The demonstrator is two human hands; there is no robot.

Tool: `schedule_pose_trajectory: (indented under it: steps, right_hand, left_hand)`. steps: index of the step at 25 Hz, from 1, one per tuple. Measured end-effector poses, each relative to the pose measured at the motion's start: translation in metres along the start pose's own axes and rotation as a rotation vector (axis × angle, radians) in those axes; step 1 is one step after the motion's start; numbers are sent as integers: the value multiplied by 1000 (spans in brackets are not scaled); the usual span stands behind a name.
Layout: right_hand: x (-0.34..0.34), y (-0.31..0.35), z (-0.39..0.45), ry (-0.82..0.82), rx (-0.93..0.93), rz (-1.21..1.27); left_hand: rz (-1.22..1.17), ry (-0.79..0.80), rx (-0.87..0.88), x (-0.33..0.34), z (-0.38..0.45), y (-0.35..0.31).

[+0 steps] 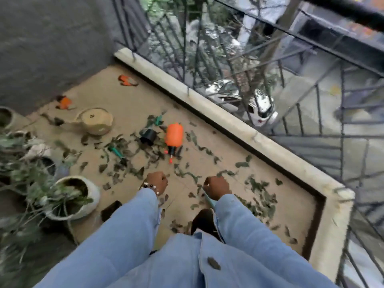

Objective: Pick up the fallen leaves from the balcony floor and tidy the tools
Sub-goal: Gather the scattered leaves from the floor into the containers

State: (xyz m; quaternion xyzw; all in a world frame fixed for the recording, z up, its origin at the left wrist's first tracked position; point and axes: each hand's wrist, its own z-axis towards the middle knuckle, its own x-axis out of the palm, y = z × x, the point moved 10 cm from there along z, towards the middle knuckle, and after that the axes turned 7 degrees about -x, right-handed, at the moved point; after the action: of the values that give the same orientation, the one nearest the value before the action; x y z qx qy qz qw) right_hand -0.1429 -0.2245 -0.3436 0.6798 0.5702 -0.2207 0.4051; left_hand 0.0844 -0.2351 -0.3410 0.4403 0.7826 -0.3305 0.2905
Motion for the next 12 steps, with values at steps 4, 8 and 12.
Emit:
schedule_pose_trajectory:
  steps: [4,8,12]
  right_hand:
    - [-15,75,66,34,-164,-100]
    - [-34,149,136,55,-288,-182]
    - [-62,219,221,97,-286,-78]
  left_hand:
    - [-39,34,-120,-19,23,58]
    - [-44,32,-147,-53,78,91]
    - [-27,-22,-193,-131,152,108]
